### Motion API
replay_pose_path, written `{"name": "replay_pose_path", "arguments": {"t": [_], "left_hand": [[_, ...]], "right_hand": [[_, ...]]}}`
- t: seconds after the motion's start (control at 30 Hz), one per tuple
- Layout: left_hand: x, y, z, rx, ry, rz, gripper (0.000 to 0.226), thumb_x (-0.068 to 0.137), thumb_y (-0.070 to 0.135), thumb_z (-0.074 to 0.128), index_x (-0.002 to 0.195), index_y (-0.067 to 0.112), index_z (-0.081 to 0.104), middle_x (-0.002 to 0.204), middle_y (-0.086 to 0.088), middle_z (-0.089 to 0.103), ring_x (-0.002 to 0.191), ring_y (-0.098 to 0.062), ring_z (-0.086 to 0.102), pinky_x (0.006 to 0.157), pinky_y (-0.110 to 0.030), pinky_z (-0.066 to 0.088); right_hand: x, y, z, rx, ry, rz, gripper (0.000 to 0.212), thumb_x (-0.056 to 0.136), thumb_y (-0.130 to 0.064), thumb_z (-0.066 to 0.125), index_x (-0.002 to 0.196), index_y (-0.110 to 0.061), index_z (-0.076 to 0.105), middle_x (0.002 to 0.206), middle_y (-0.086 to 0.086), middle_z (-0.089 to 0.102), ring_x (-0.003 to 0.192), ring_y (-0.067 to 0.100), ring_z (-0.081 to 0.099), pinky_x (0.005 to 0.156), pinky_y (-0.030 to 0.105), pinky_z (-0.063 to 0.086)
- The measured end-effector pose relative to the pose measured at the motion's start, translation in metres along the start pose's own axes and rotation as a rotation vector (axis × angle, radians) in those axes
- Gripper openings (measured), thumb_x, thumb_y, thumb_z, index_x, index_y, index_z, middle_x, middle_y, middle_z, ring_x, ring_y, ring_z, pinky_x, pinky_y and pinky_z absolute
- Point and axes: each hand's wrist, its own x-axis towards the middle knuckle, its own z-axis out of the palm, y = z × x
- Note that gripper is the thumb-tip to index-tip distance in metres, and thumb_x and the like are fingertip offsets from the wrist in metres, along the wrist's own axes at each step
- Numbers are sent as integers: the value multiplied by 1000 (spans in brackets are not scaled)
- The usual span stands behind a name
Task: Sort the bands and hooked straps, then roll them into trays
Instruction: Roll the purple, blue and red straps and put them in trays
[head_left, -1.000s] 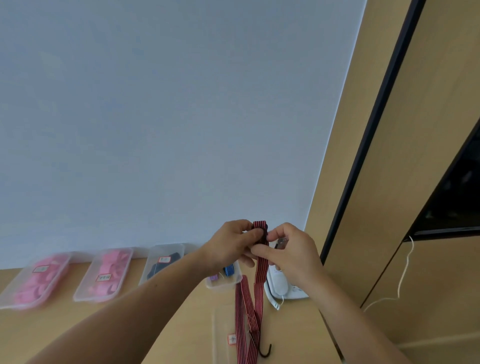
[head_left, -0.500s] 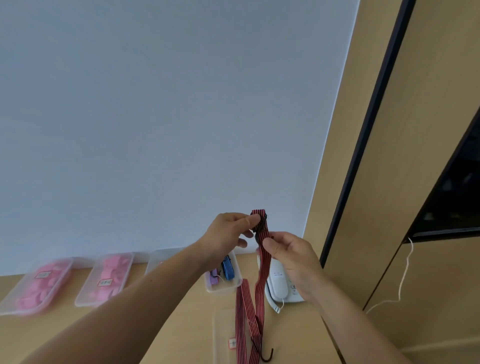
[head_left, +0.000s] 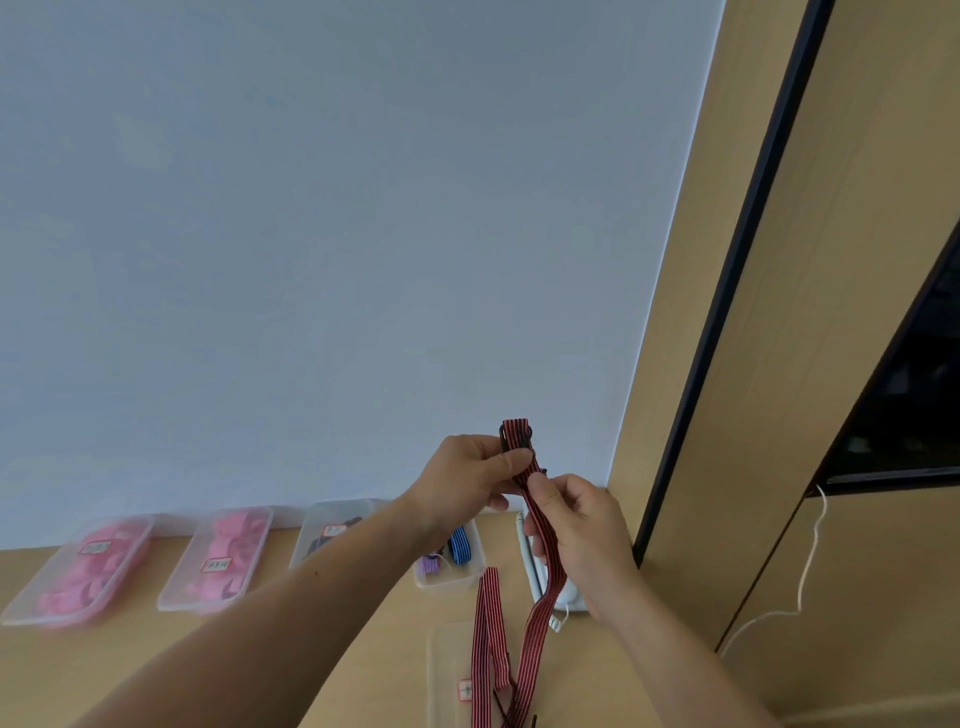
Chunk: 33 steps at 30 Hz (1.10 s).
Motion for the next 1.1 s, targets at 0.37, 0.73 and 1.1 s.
{"name": "replay_pose_path", "arguments": {"t": [0.37, 0.73, 1.1], "left_hand": [[-8, -22, -5, 654, 199, 457, 20, 98, 28, 60, 111, 25, 74, 62, 12, 65, 54, 4, 55, 60, -14, 45], [-5, -39, -17, 1086, 124, 842, 60, 80, -14, 49, 137, 5, 56, 136, -13, 61, 94, -22, 73, 71, -17, 51], [-6, -5, -1, -229, -154, 3, 35, 94, 31, 60, 106, -2, 64, 84, -7, 72, 73, -27, 65, 73, -32, 52]], "right_hand": [[-3, -3, 6, -16, -47, 74, 47, 102, -35, 49, 81, 5, 62, 58, 10, 58, 40, 15, 46, 41, 26, 37], [-6, -5, 12, 173, -82, 55, 50, 75, -56, 62, 79, -6, 65, 64, 11, 64, 49, 16, 52, 45, 26, 42], [0, -3, 14, 160, -25, -112, 16, 90, -20, 65, 87, -5, 65, 60, 8, 65, 47, 15, 52, 46, 25, 43]]}}
